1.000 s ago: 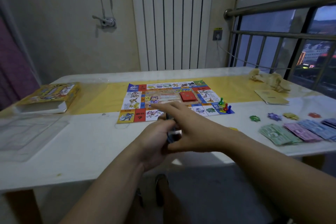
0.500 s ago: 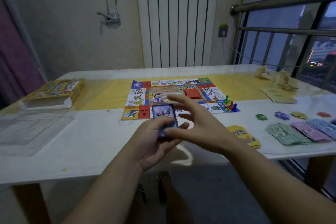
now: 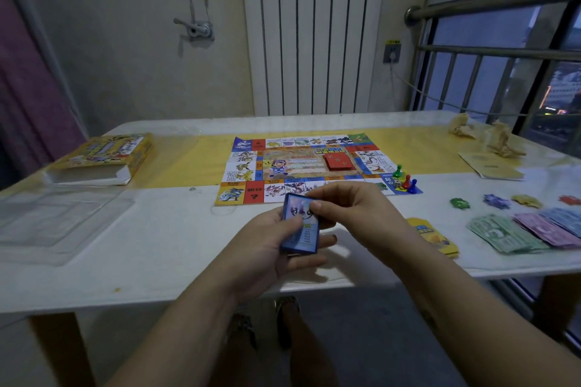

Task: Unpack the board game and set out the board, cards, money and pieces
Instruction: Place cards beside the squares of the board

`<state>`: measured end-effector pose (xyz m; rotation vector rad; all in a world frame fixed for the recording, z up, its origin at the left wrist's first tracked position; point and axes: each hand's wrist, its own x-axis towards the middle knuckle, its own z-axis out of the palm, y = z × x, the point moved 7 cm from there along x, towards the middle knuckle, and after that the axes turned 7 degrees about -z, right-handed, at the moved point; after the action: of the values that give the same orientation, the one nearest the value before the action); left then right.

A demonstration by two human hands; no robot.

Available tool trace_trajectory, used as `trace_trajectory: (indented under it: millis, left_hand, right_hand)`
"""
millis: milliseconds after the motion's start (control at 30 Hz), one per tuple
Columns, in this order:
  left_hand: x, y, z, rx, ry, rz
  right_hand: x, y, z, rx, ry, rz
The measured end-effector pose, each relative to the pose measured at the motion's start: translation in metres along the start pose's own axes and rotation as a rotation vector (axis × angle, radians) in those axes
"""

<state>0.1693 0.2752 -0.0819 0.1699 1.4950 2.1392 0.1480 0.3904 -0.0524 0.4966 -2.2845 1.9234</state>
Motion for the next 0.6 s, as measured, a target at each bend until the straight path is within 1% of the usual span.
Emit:
trace_trajectory:
  millis: [133, 233, 400, 500, 533, 600]
  left_hand:
    - [0.000, 0.001, -0.008, 0.196, 0.130, 0.086]
    - [0.002, 0.000, -0.016, 0.247, 0.197, 0.100]
    - [0.004, 0.002, -0.020, 0.240, 0.299, 0.122]
    - [0.009, 0.003, -0.025, 0.284, 0.371, 0.145]
    - [0.011, 0.005, -0.027, 0.271, 0.389, 0.152]
    - [0.016, 0.012, -0.034, 0.106, 0.426, 0.161]
  right_hand:
    - [-0.008, 0.016, 0.001, 0.055, 0.069, 0.084]
    - [-0.011, 0.020, 0.001, -0.039, 0.070, 0.132]
    - [-0.011, 0.021, 0.002, -0.024, 0.053, 0.172]
    - [-0.006, 0.018, 0.002, -0.064, 0.044, 0.188]
    - [-0.001, 0.014, -0.003, -0.089, 0.056, 0.186]
    - [0.013, 0.005, -0.021, -0.173, 0.120, 0.166]
